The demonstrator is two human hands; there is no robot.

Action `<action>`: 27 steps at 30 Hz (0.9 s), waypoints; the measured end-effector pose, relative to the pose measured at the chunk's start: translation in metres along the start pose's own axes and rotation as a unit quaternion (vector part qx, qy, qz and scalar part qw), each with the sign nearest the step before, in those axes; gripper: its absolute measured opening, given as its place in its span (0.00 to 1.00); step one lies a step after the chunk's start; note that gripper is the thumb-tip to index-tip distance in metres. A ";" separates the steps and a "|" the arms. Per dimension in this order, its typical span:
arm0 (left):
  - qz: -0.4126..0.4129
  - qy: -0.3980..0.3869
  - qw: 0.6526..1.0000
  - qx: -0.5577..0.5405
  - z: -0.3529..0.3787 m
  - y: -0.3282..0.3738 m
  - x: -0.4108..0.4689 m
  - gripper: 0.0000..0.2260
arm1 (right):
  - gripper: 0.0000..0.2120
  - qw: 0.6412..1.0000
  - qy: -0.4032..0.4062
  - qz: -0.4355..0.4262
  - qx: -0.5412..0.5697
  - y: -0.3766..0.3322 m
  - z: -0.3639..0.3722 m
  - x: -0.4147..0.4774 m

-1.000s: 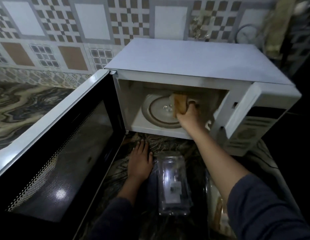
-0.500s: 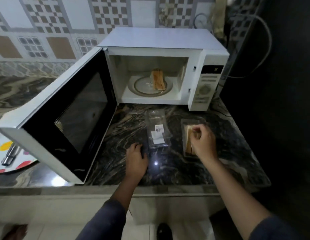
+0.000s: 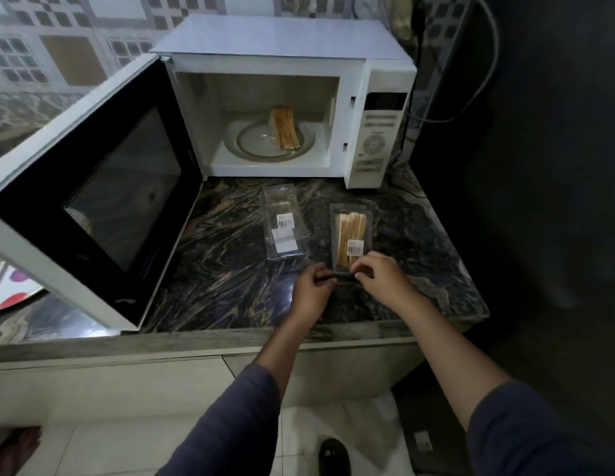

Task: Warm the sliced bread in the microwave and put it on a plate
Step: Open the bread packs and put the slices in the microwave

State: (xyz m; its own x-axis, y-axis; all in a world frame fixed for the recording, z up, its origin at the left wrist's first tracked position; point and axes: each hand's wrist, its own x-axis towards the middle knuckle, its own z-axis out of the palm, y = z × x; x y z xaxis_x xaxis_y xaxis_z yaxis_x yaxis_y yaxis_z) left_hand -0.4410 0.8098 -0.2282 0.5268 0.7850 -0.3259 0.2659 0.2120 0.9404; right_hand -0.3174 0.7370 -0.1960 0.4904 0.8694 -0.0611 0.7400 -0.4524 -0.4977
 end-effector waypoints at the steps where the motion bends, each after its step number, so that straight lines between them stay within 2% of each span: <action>1: -0.008 -0.004 1.000 -0.005 0.003 0.001 0.001 0.18 | 0.05 1.000 -0.003 0.003 0.004 0.001 -0.001 0.002; 4: -0.021 0.006 1.000 -0.022 0.010 0.004 0.002 0.22 | 0.05 0.999 -0.023 0.024 0.025 0.003 -0.002 0.009; 12: -0.023 0.044 0.995 -0.082 0.016 0.001 0.007 0.15 | 0.06 0.991 -0.101 0.058 0.066 0.000 -0.015 0.023; 27: -0.034 0.069 0.990 -0.118 0.023 0.004 0.007 0.08 | 0.08 0.988 -0.140 0.062 0.003 -0.005 -0.024 0.034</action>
State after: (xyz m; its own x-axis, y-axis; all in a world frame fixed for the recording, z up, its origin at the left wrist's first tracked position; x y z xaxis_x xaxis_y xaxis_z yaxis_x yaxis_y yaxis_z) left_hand -0.4181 0.8026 -0.2289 0.3951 0.8324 -0.3886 0.0927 0.3848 0.9184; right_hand -0.2934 0.7644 -0.1745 0.4306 0.8284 -0.3582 0.6786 -0.5589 -0.4766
